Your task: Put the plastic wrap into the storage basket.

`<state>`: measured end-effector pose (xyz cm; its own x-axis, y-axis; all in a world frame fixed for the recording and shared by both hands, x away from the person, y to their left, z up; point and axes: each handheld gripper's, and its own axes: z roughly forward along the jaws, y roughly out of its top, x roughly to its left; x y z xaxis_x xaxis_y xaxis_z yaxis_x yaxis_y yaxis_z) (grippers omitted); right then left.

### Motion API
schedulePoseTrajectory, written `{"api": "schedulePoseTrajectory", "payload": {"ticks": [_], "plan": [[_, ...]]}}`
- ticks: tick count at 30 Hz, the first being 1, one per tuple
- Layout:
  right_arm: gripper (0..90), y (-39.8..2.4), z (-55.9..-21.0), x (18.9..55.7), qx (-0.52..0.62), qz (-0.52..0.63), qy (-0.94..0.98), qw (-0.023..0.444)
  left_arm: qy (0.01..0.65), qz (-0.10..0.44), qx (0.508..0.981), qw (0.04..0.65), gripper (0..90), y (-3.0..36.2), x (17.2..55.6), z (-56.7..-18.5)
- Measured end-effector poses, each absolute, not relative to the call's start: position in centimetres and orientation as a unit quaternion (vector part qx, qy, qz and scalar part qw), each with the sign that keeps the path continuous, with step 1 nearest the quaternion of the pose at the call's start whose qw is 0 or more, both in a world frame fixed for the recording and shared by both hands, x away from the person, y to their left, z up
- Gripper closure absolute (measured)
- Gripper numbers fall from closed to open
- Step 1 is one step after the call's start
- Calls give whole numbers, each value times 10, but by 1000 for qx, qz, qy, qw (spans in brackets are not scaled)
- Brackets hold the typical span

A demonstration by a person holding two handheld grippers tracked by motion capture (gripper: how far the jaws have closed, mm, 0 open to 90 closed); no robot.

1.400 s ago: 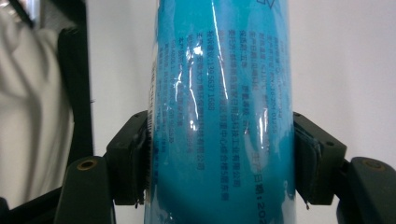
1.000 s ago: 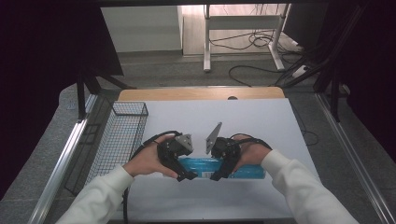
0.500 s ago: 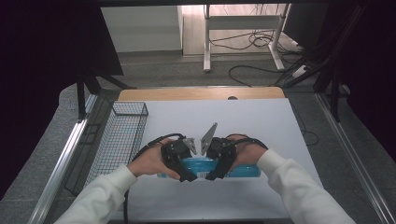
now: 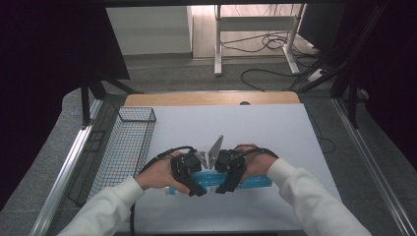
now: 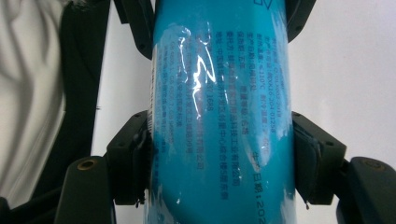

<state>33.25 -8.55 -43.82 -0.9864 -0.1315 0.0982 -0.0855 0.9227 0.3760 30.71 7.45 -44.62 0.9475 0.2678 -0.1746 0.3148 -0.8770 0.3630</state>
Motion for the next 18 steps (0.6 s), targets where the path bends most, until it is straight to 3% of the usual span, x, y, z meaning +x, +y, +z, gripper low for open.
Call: {"api": "schedulePoseTrajectory", "payload": {"ticks": [3,4,13,15,16,18], "plan": [[322,-84,-438,334,73,-193,-977,56,150,-50,968,195,230,73,306,-450],[322,-83,-438,333,68,-190,-977,62,215,-59,940,256,241,67,295,-457],[318,-81,-442,332,85,-177,-979,55,217,-47,937,268,293,66,287,-460],[308,-81,-441,334,74,-177,-979,70,192,-46,948,249,300,69,289,-456],[305,-82,-440,334,76,-179,-979,65,141,-42,967,208,302,73,297,-451],[278,-83,-438,336,71,-181,-979,62,139,-46,968,203,305,76,299,-449]]}}
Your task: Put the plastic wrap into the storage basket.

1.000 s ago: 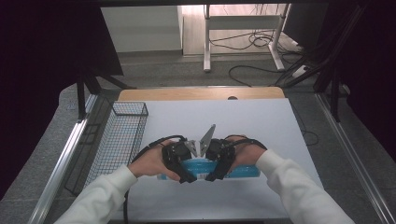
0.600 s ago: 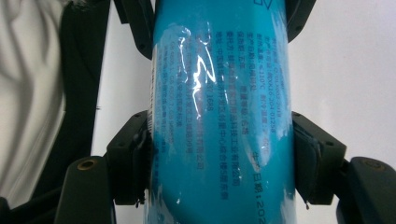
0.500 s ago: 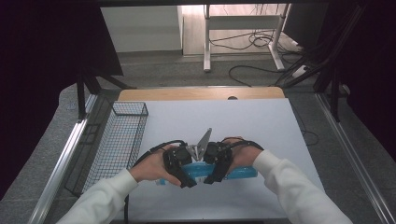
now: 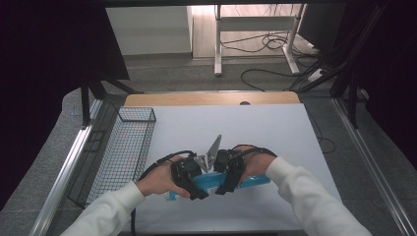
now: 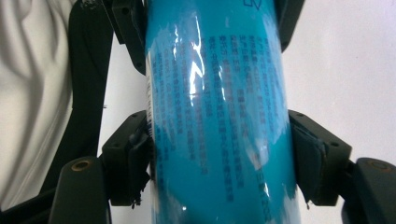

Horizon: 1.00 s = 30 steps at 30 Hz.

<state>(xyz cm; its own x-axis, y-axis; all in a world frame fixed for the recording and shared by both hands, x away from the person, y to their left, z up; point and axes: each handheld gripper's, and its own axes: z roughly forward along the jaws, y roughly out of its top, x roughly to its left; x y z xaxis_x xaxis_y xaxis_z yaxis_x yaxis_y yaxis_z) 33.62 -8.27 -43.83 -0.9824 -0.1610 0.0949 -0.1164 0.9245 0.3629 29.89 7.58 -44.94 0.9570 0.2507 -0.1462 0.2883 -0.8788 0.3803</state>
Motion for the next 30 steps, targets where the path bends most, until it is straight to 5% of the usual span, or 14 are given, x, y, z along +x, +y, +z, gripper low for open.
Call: {"api": "schedulePoseTrajectory", "payload": {"ticks": [6,16,30], "plan": [[74,-98,-412,337,40,-236,-971,15,201,-50,950,235,311,89,300,-455],[97,-158,-354,327,-35,-375,-923,-76,260,-15,930,259,312,126,302,-431],[130,-228,-416,305,-197,-392,-893,-98,337,23,902,270,314,171,298,-413]]}}
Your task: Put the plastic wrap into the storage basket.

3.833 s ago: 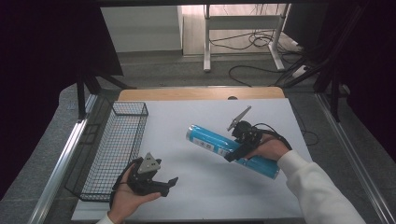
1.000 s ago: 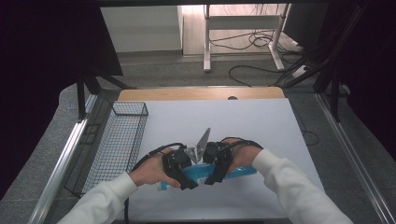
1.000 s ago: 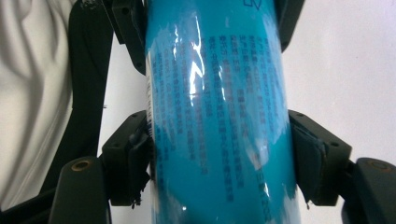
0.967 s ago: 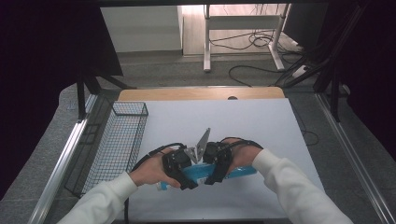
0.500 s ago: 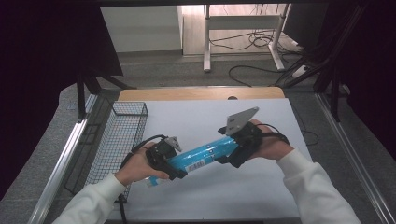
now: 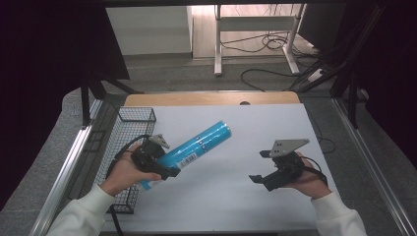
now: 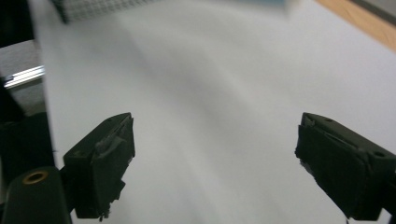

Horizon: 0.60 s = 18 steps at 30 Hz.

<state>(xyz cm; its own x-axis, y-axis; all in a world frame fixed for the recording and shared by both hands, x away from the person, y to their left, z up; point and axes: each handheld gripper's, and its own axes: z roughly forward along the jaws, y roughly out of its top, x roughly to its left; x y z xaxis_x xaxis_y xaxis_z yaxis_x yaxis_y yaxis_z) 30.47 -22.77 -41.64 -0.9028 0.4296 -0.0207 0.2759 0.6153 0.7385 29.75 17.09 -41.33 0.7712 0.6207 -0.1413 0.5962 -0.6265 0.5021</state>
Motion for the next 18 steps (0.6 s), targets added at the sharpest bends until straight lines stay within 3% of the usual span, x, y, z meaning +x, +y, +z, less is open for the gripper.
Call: {"api": "schedulePoseTrajectory", "payload": {"ticks": [18], "plan": [[164,-234,-476,305,324,346,873,112,415,71,858,295,314,226,278,-394]]}}
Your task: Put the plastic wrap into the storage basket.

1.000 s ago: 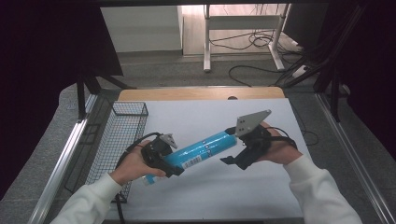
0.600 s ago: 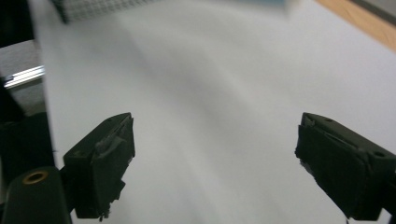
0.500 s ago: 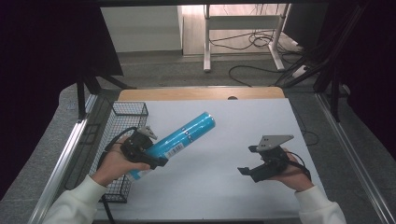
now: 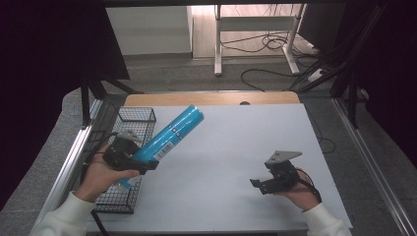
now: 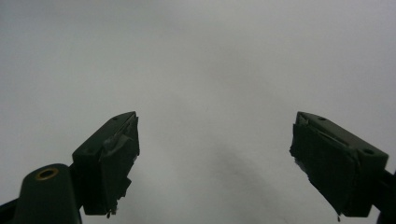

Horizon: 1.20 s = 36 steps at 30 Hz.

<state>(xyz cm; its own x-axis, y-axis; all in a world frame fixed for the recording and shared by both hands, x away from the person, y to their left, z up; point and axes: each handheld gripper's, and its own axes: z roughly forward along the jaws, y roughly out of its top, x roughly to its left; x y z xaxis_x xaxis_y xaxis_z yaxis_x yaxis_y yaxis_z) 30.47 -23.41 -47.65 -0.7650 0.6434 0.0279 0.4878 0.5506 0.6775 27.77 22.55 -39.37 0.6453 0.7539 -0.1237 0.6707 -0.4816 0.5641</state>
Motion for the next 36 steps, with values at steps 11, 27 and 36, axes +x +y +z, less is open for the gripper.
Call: {"api": "schedulePoseTrajectory", "payload": {"ticks": [11,27,36], "plan": [[167,-237,-487,300,332,341,873,110,476,108,824,288,315,261,261,-395],[169,-235,-487,297,328,344,874,99,590,131,751,265,315,309,264,-418],[169,-238,-487,298,331,345,873,100,617,134,741,228,315,303,288,-440]]}}
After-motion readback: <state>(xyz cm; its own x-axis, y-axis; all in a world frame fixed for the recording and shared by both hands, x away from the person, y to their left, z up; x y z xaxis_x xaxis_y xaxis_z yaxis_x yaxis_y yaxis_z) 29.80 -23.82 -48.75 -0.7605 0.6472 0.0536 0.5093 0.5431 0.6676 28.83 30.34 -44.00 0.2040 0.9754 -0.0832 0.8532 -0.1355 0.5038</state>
